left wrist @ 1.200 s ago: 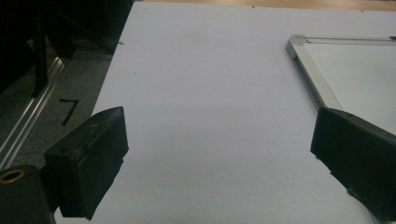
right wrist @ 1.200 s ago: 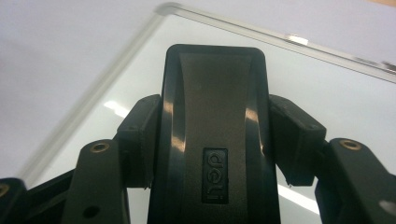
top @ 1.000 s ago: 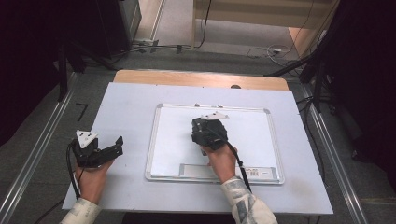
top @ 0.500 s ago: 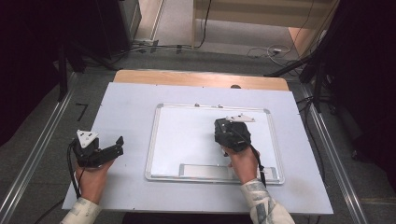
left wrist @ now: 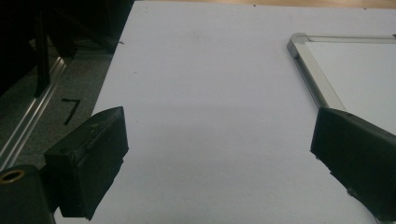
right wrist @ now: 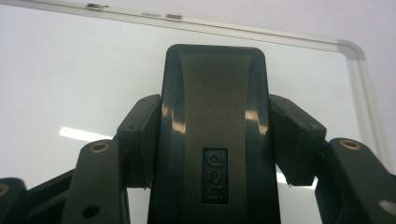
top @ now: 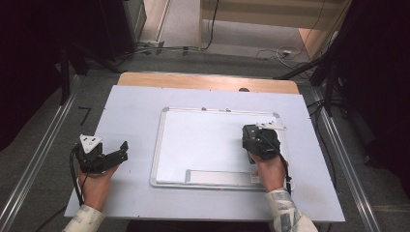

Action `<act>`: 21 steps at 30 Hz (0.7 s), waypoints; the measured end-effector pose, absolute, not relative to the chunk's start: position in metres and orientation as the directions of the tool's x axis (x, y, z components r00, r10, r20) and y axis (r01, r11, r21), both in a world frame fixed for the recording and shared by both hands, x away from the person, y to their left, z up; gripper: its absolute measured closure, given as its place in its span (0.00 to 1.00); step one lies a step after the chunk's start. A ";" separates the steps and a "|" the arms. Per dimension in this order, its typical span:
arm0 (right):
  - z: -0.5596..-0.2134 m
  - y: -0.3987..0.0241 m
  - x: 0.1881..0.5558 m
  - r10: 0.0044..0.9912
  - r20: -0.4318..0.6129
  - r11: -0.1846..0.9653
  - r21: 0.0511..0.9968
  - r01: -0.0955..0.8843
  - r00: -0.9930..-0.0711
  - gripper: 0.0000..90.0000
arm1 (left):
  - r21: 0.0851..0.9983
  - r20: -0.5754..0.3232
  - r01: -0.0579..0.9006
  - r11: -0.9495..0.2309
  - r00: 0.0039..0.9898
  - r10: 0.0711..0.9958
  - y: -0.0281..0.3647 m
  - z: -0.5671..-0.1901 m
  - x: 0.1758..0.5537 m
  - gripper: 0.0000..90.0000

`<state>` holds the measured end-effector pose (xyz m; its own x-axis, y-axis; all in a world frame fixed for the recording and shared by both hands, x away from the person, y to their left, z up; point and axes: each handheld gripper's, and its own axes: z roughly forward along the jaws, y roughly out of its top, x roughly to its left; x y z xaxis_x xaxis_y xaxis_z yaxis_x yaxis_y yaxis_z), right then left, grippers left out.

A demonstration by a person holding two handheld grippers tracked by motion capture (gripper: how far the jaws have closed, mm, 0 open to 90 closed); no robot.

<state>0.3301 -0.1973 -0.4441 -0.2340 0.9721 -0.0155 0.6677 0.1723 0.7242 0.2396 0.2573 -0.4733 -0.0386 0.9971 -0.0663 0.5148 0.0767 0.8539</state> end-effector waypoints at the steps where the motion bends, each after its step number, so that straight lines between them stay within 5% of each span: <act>1: -0.445 -0.202 0.330 0.974 -0.017 0.166 0.725 0.669 -0.224 0.42 | 0.853 -0.065 0.516 0.076 -0.039 0.997 0.257 -0.473 0.240 0.05; 21: -0.458 -0.254 0.332 0.994 -0.028 0.090 0.720 0.688 -0.101 0.42 | 0.854 -0.065 0.515 0.076 -0.038 0.997 0.257 -0.473 0.239 0.05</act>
